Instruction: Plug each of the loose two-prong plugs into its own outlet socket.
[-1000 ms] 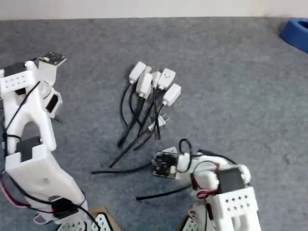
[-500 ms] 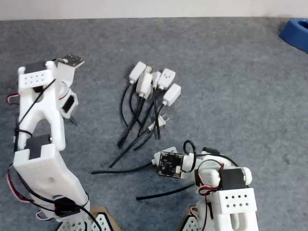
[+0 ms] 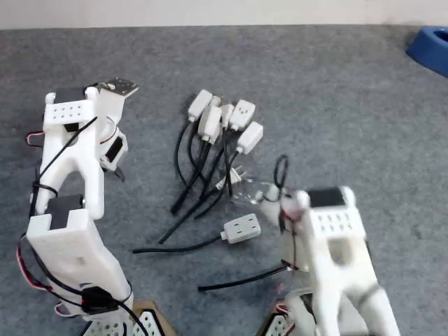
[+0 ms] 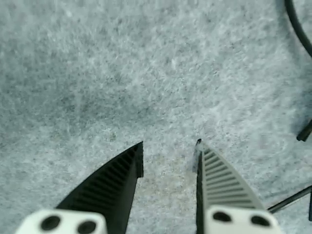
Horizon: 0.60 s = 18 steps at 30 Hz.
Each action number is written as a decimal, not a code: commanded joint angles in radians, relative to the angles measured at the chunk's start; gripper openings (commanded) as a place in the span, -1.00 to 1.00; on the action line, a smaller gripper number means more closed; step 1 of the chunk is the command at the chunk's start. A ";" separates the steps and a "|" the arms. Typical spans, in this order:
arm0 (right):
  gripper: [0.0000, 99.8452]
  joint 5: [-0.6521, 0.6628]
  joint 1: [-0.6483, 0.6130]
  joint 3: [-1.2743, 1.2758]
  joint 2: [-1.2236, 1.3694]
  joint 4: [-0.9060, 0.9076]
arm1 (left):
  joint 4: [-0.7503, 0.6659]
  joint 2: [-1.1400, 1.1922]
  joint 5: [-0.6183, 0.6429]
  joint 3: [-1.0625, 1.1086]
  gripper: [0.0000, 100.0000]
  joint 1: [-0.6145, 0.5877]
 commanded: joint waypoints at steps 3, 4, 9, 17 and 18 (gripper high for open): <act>-0.41 0.097 -0.090 -0.041 0.156 0.024 | -0.003 -0.053 0.011 -0.007 -0.64 0.019; -0.41 0.110 -0.097 -0.033 0.156 0.024 | -0.003 -0.053 0.011 -0.007 -0.64 0.018; -0.41 0.127 -0.097 0.068 0.165 -0.096 | -0.003 -0.053 0.009 -0.007 -0.64 0.016; -0.41 0.127 -0.099 0.282 0.157 -0.309 | -0.003 -0.053 0.008 -0.005 -0.64 0.016; -0.41 0.126 -0.097 0.282 0.157 -0.311 | -0.002 -0.053 0.008 -0.005 -0.64 0.016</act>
